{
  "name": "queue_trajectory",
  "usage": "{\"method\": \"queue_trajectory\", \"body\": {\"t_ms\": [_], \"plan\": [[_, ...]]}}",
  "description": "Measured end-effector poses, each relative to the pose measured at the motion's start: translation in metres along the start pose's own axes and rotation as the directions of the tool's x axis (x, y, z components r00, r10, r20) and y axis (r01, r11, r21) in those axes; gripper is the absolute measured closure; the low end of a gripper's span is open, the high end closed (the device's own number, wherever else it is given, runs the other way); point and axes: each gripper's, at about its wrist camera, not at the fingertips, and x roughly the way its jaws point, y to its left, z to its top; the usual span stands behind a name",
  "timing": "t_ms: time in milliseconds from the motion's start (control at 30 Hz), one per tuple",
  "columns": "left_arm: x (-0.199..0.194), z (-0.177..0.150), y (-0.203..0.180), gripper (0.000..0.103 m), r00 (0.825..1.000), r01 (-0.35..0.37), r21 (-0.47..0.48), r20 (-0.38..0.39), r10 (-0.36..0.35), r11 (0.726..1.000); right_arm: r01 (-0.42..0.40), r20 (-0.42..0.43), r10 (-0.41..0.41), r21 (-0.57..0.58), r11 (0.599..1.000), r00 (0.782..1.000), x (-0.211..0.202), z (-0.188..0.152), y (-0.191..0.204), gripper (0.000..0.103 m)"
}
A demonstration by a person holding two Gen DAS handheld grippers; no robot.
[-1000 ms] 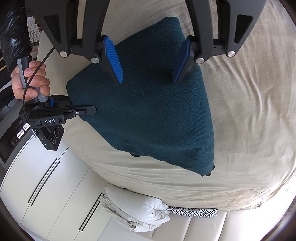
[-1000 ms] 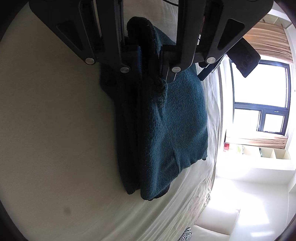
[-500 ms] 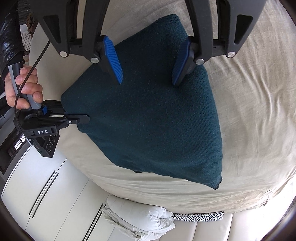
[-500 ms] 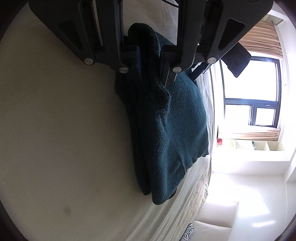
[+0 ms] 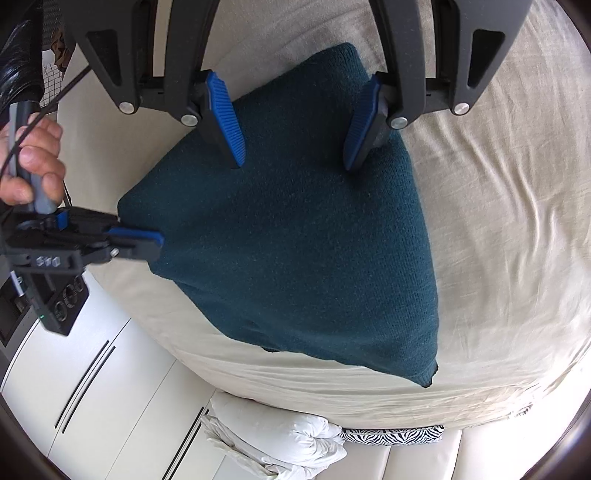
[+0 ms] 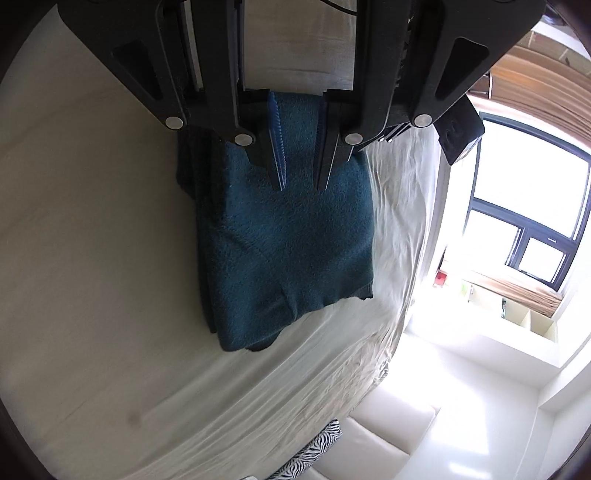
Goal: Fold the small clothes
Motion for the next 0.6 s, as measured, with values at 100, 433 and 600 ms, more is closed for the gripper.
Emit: {"method": "queue_trajectory", "body": {"t_ms": [100,433,600], "plan": [[-0.016,0.006,-0.002,0.045,0.999,0.009,-0.009,0.032,-0.009,1.000,0.057,-0.072,-0.050,0.089,0.994,0.996,0.035,-0.016,-0.044,0.095],[-0.001,0.078,0.011,0.045,0.984,-0.129,0.018,0.130,0.125,0.992,-0.182,0.036,0.181,0.046,0.982,0.983,0.001,0.007,-0.011,0.087],[0.039,0.086,0.031,0.043,0.982,-0.186,-0.009,0.036,0.186,0.983,-0.033,0.001,0.033,0.080,0.996,0.999,0.041,0.030,-0.022,0.093]]}}
